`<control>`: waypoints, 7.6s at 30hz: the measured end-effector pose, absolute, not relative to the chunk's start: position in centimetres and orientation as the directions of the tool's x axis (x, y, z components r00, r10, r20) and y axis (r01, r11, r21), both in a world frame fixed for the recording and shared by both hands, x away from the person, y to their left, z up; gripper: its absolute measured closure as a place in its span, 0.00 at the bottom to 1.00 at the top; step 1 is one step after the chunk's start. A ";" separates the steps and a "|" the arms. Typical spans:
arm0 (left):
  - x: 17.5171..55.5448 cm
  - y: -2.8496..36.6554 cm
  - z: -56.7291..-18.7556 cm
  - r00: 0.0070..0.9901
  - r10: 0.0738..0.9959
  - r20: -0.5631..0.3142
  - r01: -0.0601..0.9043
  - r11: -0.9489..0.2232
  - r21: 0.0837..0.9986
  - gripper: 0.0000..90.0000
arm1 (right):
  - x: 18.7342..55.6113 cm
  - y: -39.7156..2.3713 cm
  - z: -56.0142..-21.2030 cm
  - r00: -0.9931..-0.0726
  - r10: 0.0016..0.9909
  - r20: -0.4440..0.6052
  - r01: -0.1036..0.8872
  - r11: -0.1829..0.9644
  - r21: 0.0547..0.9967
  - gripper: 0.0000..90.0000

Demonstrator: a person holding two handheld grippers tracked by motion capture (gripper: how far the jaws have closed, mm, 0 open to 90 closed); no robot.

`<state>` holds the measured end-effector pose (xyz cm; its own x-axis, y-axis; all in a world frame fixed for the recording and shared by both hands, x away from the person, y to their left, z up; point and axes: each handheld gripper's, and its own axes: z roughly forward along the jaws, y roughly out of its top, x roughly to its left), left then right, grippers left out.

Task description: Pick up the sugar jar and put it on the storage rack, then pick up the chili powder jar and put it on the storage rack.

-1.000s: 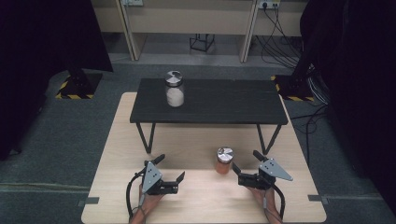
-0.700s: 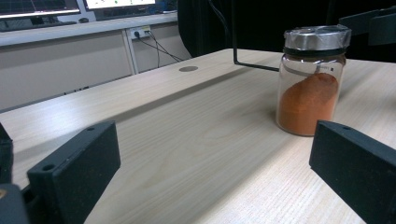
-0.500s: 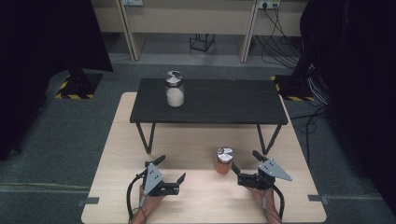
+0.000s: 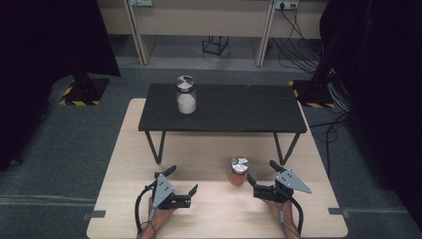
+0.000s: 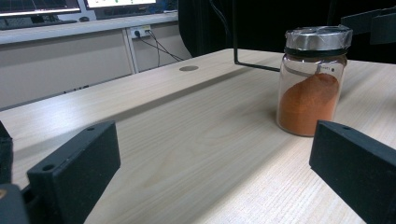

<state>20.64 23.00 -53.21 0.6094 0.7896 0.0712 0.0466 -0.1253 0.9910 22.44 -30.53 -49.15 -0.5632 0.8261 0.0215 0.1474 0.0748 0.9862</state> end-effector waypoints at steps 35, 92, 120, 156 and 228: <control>20.7 23.2 -53.3 0.600 0.799 0.044 0.060 -0.100 0.993 0.01 | 22.8 -30.8 -49.3 -0.559 0.828 0.037 0.164 0.066 0.984 0.00; 20.6 23.2 -53.3 0.605 0.795 0.052 0.054 -0.106 0.993 0.01 | 23.8 -28.5 -49.2 -0.642 0.767 0.004 0.153 0.123 0.980 0.07; 20.6 23.2 -53.3 0.606 0.794 0.051 0.054 -0.104 0.993 0.01 | 25.6 -25.8 -48.4 -0.647 0.762 -0.020 0.210 0.203 0.956 0.25; 20.6 23.1 -53.3 0.602 0.797 0.054 0.056 -0.109 0.992 0.01 | 24.4 -26.0 -48.0 -0.615 0.789 -0.011 0.186 0.159 0.970 0.35; 20.6 23.1 -53.3 0.601 0.798 0.052 0.057 -0.108 0.993 0.01 | 25.3 -27.5 -28.2 -0.650 0.760 -0.024 0.111 0.126 0.986 0.35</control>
